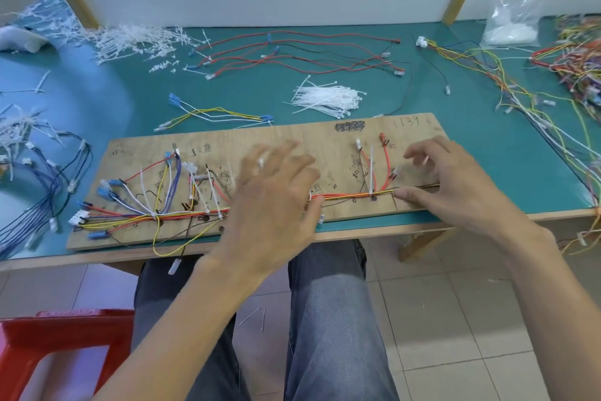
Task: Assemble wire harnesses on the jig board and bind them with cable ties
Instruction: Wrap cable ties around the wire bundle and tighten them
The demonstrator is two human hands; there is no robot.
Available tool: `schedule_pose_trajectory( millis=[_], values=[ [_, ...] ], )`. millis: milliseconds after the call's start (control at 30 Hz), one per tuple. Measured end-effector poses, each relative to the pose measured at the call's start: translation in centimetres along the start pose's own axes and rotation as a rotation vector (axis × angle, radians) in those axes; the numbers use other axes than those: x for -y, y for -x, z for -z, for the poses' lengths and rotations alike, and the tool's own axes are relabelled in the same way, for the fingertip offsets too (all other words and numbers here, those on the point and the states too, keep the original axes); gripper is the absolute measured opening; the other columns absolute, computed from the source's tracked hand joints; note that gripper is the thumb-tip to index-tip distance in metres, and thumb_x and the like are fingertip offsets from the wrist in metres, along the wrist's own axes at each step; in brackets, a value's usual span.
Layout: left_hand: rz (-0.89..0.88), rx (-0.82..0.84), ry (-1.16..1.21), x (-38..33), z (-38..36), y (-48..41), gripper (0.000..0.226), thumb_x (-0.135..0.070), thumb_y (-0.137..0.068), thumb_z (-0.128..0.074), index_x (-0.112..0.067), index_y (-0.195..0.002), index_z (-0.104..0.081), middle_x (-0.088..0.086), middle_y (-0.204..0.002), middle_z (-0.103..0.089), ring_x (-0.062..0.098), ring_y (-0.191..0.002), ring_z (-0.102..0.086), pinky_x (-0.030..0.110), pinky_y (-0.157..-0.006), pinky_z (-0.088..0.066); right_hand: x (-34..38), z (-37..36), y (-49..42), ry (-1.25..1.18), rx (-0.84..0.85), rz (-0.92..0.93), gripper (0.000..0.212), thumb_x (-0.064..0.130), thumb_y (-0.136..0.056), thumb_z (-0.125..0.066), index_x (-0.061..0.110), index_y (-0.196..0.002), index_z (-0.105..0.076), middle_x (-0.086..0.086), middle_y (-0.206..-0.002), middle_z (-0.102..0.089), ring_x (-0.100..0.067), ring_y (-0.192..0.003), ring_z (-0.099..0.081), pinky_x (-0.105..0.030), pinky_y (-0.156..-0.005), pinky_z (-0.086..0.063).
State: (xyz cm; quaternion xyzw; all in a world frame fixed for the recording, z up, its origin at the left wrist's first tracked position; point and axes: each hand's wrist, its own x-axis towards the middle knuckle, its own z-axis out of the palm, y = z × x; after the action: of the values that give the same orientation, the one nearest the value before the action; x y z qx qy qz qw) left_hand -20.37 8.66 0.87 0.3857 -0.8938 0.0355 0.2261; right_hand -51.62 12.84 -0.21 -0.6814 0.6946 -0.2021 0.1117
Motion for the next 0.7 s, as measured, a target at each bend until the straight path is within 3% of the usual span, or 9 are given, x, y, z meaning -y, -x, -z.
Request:
schedule_pose_trajectory(
  millis=[67,133,300,367,467,600,700],
  values=[
    [-0.032,0.124,0.056,-1.7,-0.7,-2.0,0.032,-0.04,-0.094,-0.065,-0.021,-0.118,-0.069,-0.003,-0.125,-0.069,0.022,-0.122,-0.061,0.039,-0.107,-0.041,-0.6,0.4,-0.1,0.081,0.105,0.013,0.025,0.056,-0.084,-0.075,0.038,-0.095,-0.06,0.018,-0.094,-0.059,-0.004,-0.093,-0.052,-0.031,-0.078,-0.048],
    [-0.026,0.223,0.056,-3.1,-1.7,-3.7,0.031,-0.045,-0.097,-0.062,-0.023,-0.12,-0.065,-0.004,-0.122,-0.067,0.023,-0.113,-0.062,0.038,-0.094,-0.048,-0.9,0.8,-0.2,0.127,0.172,0.053,0.02,0.049,-0.091,-0.073,0.037,-0.083,-0.059,0.017,-0.084,-0.058,-0.003,-0.089,-0.049,-0.032,-0.071,-0.045],
    [0.008,0.279,-0.01,-4.9,-3.6,-6.0,0.024,-0.042,-0.1,-0.064,-0.021,-0.111,-0.065,0.002,-0.113,-0.064,0.028,-0.105,-0.06,0.037,-0.075,-0.042,-0.5,1.0,-0.3,0.117,0.175,0.178,0.016,0.029,-0.1,-0.06,0.025,-0.086,-0.054,0.012,-0.087,-0.054,-0.016,-0.085,-0.049,-0.037,-0.072,-0.041],
    [-0.027,0.289,-0.109,-5.5,-3.7,-6.1,0.023,-0.03,-0.095,-0.073,-0.018,-0.113,-0.065,0.006,-0.111,-0.065,0.03,-0.099,-0.061,0.037,-0.073,-0.041,-0.5,0.9,-0.2,0.114,0.131,0.201,0.017,0.036,-0.101,-0.05,0.022,-0.092,-0.052,0.009,-0.092,-0.053,-0.021,-0.081,-0.051,-0.042,-0.069,-0.045],
    [-0.114,0.33,-0.247,-6.2,-3.7,-5.5,0.049,-0.006,-0.071,-0.079,-0.011,-0.118,-0.064,0.01,-0.103,-0.064,0.03,-0.088,-0.062,0.038,-0.077,-0.049,-0.8,0.8,0.1,0.101,0.094,0.235,0.026,0.045,-0.101,-0.045,0.022,-0.097,-0.054,0.011,-0.096,-0.05,-0.02,-0.079,-0.052,-0.041,-0.067,-0.046],
    [-0.178,0.239,-0.259,-6.0,-4.2,-5.0,0.043,-0.002,-0.069,-0.073,-0.011,-0.11,-0.062,0.011,-0.097,-0.062,0.029,-0.08,-0.061,0.038,-0.076,-0.05,-2.5,1.6,0.6,0.12,0.066,0.206,0.013,0.034,-0.097,-0.07,0.023,-0.094,-0.064,0.015,-0.09,-0.055,-0.015,-0.084,-0.051,-0.034,-0.071,-0.045],
    [-0.169,0.199,-0.255,-5.9,-4.6,-4.9,0.038,-0.003,-0.068,-0.071,-0.011,-0.104,-0.06,0.012,-0.095,-0.06,0.028,-0.078,-0.059,0.037,-0.074,-0.049,-3.0,1.8,0.7,0.137,0.05,0.223,0.009,0.025,-0.1,-0.067,0.02,-0.093,-0.065,0.013,-0.089,-0.058,-0.017,-0.086,-0.052,-0.036,-0.072,-0.046]
  ],
)
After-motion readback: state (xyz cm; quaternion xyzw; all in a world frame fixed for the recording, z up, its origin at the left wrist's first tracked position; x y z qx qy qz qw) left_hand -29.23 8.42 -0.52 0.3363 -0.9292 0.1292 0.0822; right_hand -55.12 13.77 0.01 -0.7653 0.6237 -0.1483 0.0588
